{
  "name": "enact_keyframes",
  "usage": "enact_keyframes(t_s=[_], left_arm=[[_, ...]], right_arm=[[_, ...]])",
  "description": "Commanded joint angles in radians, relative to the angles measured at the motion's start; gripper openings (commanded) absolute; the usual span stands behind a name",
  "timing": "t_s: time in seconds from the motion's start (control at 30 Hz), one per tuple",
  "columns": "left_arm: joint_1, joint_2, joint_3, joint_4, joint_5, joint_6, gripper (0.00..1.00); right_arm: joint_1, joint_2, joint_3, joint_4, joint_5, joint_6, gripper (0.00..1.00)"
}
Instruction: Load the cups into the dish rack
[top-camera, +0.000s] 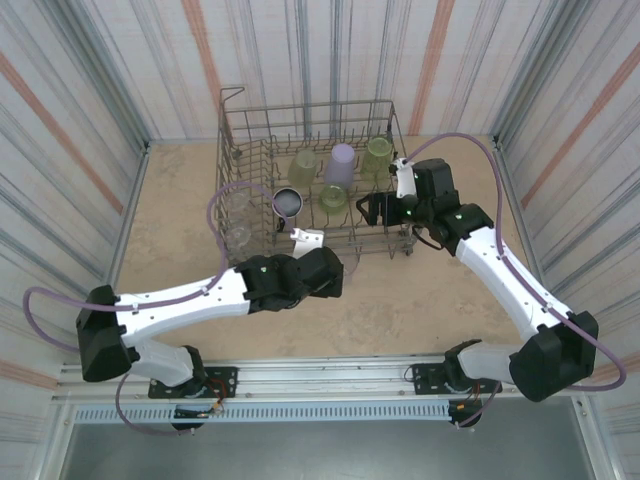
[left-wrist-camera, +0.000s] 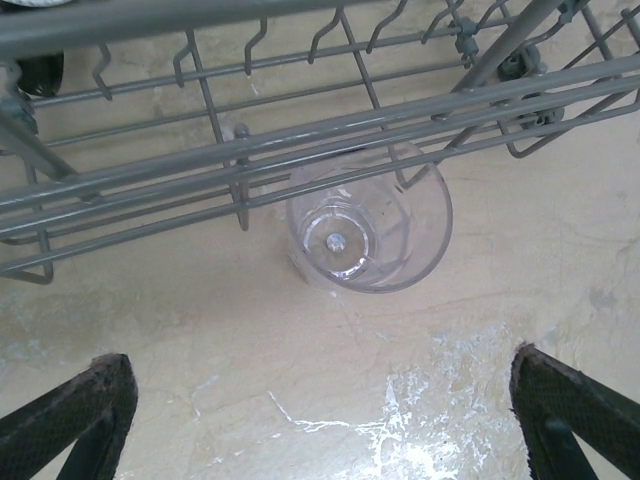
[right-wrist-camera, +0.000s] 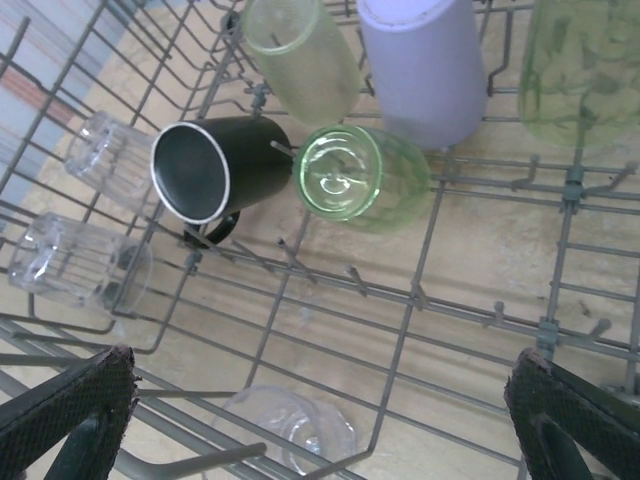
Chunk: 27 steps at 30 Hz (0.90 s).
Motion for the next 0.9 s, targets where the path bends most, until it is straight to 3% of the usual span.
enact_keyframes(t_s=[0.0,0.23,0.87], left_arm=[[0.023,0.05,0.052,-0.021,0.015,-0.065,0.99],[0.127,0.107,0.005,0.06,0.105,-0.113,0.99],[0.279,0.279,0.152,0.095,0.197,0.005,0.98]], right_arm=[[-0.019,-0.038,-0.025,-0.02,-0.026,0.024,0.99],[-0.051,-0.048,-0.039,-0.014,-0.049,0.025,0.99],[-0.117,-0.095,-0.103,0.036,-0.076,0.037,0.99]])
